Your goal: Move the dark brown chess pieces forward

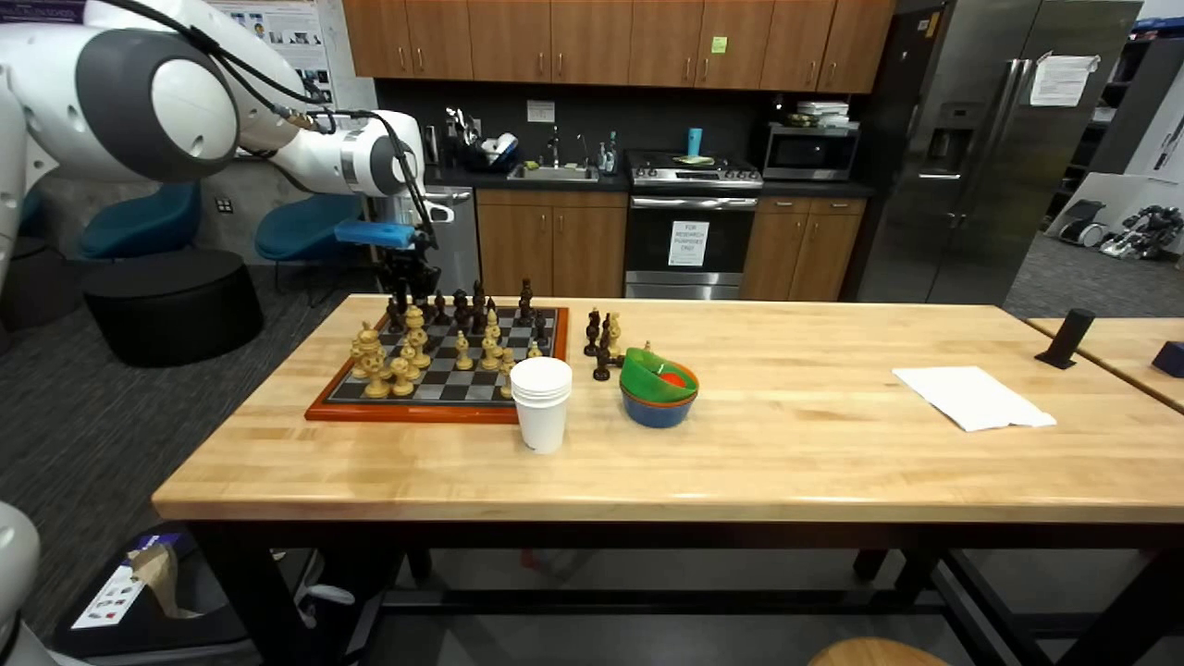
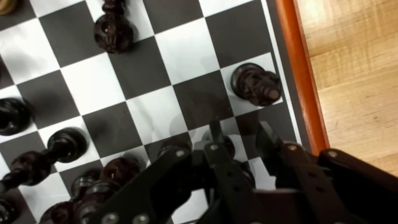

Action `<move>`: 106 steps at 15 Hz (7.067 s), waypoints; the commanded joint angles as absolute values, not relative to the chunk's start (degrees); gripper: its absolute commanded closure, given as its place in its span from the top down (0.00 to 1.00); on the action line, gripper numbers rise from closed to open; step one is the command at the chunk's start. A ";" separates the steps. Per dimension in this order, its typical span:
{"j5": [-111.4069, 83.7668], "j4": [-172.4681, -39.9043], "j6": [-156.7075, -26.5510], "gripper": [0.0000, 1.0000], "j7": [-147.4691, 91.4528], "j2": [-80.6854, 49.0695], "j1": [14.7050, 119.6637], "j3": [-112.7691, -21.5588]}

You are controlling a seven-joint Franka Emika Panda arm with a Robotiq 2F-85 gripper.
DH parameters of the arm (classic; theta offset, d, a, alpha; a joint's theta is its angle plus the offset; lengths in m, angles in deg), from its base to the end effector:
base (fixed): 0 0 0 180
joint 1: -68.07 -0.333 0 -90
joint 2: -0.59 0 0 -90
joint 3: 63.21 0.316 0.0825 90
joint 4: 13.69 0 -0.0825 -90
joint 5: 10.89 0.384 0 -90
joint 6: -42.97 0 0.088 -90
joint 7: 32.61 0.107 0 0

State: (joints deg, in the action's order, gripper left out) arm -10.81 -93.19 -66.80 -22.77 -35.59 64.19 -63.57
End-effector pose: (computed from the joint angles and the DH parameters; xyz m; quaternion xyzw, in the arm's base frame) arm 0.7101 0.0446 0.3318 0.9972 -0.0548 -0.0511 0.0072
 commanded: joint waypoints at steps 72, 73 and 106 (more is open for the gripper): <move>-15.12 -94.85 -65.68 0.94 -26.00 -31.85 62.43 -63.74; -15.69 -94.05 -65.64 0.93 -26.82 -32.06 62.37 -63.66; -15.99 -87.30 -66.61 0.33 -55.65 -37.22 67.59 -59.53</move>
State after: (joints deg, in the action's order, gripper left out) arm -16.32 -87.59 -66.93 -54.96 -37.51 66.75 -60.24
